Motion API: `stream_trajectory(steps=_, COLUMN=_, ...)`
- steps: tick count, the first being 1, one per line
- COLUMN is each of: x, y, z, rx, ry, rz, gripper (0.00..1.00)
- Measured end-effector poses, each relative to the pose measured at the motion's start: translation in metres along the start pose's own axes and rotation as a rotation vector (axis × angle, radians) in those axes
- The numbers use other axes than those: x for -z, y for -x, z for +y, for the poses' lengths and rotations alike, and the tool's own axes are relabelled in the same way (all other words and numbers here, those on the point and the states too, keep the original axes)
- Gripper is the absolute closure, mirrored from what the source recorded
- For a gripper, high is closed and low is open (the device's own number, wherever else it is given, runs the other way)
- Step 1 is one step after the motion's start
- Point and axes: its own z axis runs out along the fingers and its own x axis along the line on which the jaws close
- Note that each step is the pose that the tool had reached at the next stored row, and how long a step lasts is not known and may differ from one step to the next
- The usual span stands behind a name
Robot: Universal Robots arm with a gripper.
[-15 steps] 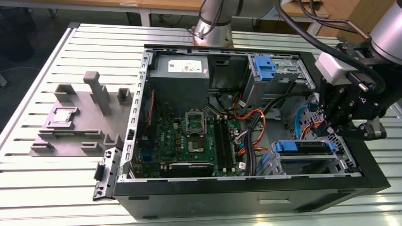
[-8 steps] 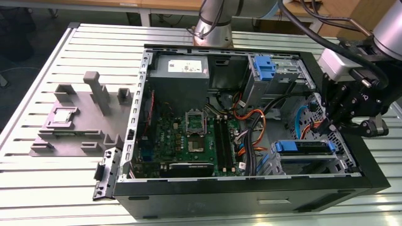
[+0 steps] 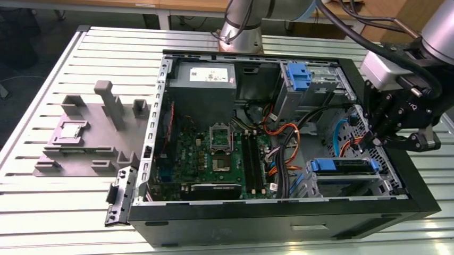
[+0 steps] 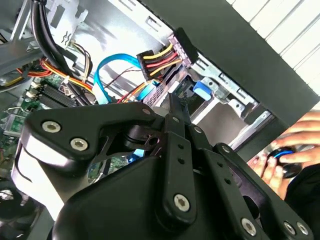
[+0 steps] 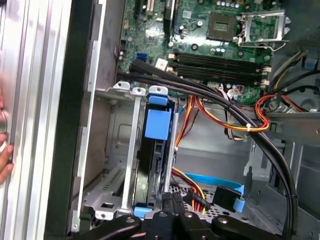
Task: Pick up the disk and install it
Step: 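Insert the first disk wire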
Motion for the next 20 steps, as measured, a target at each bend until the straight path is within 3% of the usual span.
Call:
stream_trajectory(steps=3, x=-0.0001, y=0.0000, z=0.0000, rx=0.022, ry=-0.0327, rz=0.0037, gripper=0.90)
stream_trajectory(steps=5, x=-0.0001, y=-0.0001, z=0.0001, rx=0.033, ry=-0.0478, rz=0.0049, gripper=0.90)
stream_trajectory(steps=20, x=0.0075, y=0.0060, z=-0.0010, rx=0.051, ry=-0.0759, rz=0.0073, gripper=0.90)
